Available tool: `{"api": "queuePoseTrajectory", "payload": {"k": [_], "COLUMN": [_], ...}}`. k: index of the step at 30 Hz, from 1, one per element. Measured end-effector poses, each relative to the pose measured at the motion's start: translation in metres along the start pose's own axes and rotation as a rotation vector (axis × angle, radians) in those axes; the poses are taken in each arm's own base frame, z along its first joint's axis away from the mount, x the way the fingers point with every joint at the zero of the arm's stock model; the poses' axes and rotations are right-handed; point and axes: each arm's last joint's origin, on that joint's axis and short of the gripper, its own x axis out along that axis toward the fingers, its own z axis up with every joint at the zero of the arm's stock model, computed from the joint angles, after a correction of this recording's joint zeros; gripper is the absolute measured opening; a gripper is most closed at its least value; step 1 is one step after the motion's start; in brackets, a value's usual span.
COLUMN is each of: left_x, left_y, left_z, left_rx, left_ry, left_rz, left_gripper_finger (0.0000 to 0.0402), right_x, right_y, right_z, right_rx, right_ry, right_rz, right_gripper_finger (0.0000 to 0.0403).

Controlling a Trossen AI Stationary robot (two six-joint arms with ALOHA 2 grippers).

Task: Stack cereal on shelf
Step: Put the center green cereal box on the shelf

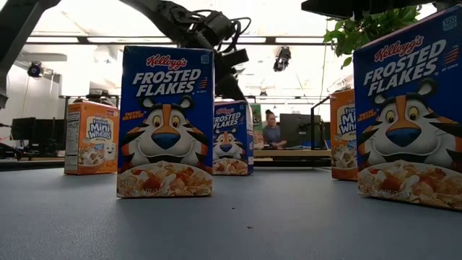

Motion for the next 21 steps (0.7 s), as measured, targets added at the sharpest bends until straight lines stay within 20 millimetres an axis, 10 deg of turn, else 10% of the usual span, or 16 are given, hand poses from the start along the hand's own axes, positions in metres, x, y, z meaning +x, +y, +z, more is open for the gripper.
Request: {"api": "queuePoseTrajectory", "payload": {"k": [21], "left_x": [-0.039], "left_y": [0.003], "left_z": [0.021], "left_rx": [-0.028], "left_ry": [-0.064], "left_rz": [-0.041], "left_gripper_finger": [0.0001], "right_x": [0.0], "right_y": [0.0], "right_z": [0.0], "right_rx": [-0.005], "right_ry": [0.003], "right_rz": [0.001], "right_gripper_finger": [0.0011]}}
